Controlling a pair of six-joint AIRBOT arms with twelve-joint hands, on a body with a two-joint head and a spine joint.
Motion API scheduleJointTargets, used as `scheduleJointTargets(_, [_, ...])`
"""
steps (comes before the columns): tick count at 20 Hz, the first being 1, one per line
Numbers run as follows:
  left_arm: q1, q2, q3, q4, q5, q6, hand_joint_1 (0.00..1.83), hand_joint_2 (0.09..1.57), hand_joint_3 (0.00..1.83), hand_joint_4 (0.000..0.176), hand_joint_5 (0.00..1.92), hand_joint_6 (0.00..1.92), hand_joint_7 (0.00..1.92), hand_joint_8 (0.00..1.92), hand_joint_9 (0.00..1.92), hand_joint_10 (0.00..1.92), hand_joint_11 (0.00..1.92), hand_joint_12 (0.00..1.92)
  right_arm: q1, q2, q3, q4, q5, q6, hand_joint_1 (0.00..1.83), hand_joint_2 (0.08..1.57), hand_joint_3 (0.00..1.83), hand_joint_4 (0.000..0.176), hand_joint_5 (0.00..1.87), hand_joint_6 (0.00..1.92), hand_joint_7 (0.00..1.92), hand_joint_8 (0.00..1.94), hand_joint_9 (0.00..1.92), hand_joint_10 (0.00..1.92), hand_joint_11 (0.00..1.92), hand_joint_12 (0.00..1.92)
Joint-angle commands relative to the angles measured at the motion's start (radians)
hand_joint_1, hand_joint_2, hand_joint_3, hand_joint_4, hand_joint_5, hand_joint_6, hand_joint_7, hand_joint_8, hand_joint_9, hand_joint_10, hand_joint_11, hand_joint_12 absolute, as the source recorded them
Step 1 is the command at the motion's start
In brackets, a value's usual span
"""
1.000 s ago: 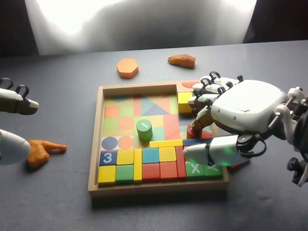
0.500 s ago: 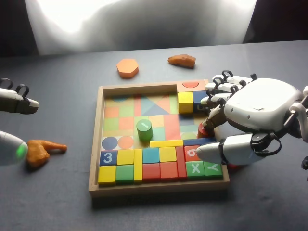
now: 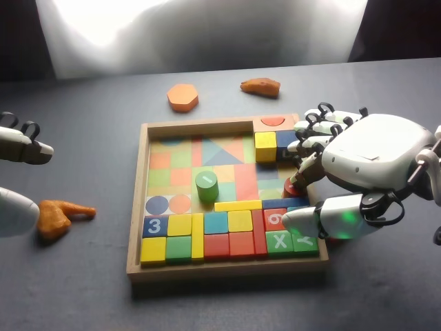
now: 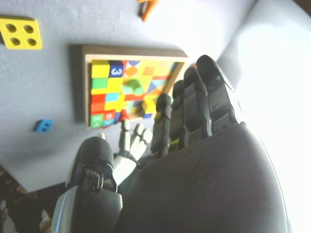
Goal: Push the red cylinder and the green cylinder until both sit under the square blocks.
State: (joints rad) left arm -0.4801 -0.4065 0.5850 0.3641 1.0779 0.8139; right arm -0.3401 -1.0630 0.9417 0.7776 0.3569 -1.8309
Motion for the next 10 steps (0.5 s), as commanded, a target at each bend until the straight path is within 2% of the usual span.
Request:
scheduleJointTargets(1, [-0.012, 0.011, 0.002, 0.032, -0.068, 0.002, 0.08, 1.35, 0.0, 0.034, 0.15, 0.0, 0.15, 0.0, 0.17, 0.01, 0.0, 0.63, 0.0, 0.012, -0.006, -0.004, 0.002, -0.012, 0.0, 1.13, 0.0, 0.0, 0.79, 0.01, 0.3, 0.01, 0.07, 0.01, 0.0, 0.0])
scheduleJointTargets(3, [-0.012, 0.011, 0.002, 0.032, -0.069, 0.002, 0.07, 1.35, 0.0, 0.039, 0.15, 0.0, 0.15, 0.0, 0.17, 0.0, 0.0, 0.61, 0.001, 0.013, -0.012, -0.004, 0.003, -0.015, 0.0, 1.13, 0.0, 0.0, 0.78, 0.0, 0.26, 0.0, 0.06, 0.0, 0.0, 0.0])
scheduleJointTargets(6, [-0.013, 0.011, 0.002, 0.032, -0.069, 0.002, 0.06, 1.35, 0.0, 0.034, 0.16, 0.0, 0.16, 0.0, 0.18, 0.01, 0.0, 0.67, 0.01, 0.014, -0.012, -0.004, 0.015, -0.015, 0.0, 1.13, 0.0, 0.0, 0.79, 0.01, 0.31, 0.02, 0.07, 0.01, 0.0, 0.0])
scheduleJointTargets(9, [-0.013, 0.011, 0.002, 0.032, -0.069, 0.002, 0.1, 1.35, 0.0, 0.041, 0.14, 0.0, 0.15, 0.0, 0.18, 0.0, 0.0, 0.67, 0.03, 0.018, -0.012, -0.004, 0.015, -0.014, 0.0, 1.14, 0.0, 0.0, 0.79, 0.01, 0.3, 0.01, 0.07, 0.0, 0.0, 0.0])
scheduleJointTargets(10, [-0.013, 0.011, 0.001, 0.032, -0.068, 0.002, 0.08, 1.35, 0.0, 0.038, 0.13, 0.0, 0.15, 0.0, 0.17, 0.0, 0.0, 0.68, 0.037, 0.019, -0.012, -0.004, 0.016, -0.013, 0.0, 1.14, 0.0, 0.0, 0.8, 0.01, 0.32, 0.02, 0.07, 0.01, 0.0, 0.0])
